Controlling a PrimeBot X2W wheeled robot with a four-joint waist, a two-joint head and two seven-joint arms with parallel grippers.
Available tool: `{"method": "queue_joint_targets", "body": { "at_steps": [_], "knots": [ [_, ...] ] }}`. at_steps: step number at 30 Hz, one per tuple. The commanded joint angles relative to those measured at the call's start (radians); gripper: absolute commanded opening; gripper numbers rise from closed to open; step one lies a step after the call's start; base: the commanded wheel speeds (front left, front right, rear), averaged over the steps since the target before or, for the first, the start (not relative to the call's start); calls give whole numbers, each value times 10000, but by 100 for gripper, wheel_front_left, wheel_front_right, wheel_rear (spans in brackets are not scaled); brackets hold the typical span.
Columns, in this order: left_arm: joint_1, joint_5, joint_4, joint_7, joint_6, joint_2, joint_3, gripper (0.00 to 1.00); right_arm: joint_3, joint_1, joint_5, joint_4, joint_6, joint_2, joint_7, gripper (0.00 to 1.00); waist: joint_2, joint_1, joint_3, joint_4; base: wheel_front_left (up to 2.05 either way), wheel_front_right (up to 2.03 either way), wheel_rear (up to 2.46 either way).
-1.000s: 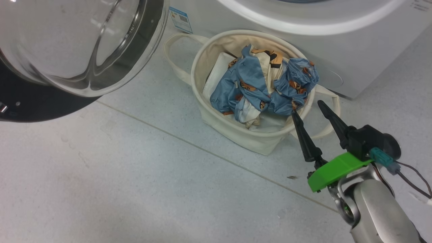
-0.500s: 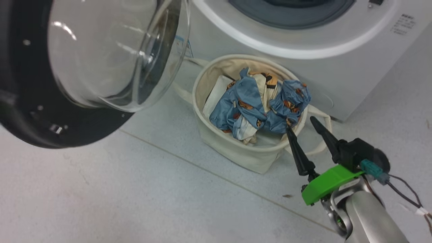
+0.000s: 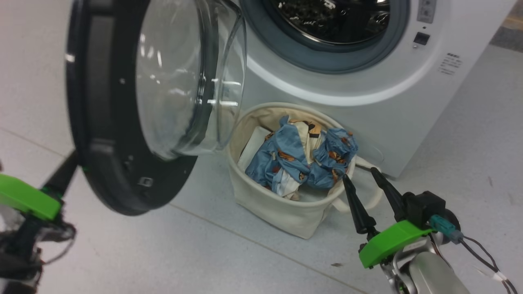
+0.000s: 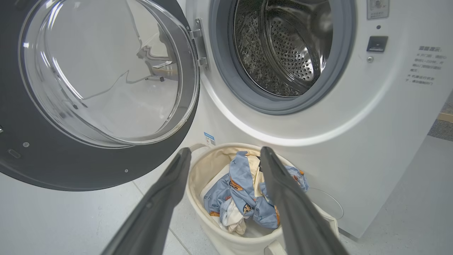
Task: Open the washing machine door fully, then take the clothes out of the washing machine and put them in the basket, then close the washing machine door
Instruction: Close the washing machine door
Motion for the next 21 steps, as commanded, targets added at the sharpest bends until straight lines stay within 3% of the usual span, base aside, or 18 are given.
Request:
{"method": "queue_joint_targets", "body": {
  "at_steps": [1, 10, 15, 21],
  "knots": [
    [-152, 120, -603, -7, -71, 293, 164, 0, 134, -76, 102, -220, 8, 155, -148, 100, 0, 0, -200, -174, 0, 0, 0],
    [319, 1305, -1899, -1036, -71, -456, -1122, 0, -183, 115, 81, -63, 8, 241, -302, 100, 0, 0, -529, -706, 0, 0, 0],
    [305, 1624, -1979, -1539, -71, -988, -1690, 0, -359, 180, -13, -183, 8, 211, -325, 100, 0, 0, -577, -1199, 0, 0, 0],
    [6, 1918, -1794, -1979, -71, -1234, -2070, 0, -400, 134, -57, -302, 8, 226, -335, 100, 0, 0, -427, -1800, 0, 0, 0]
  ]
}}
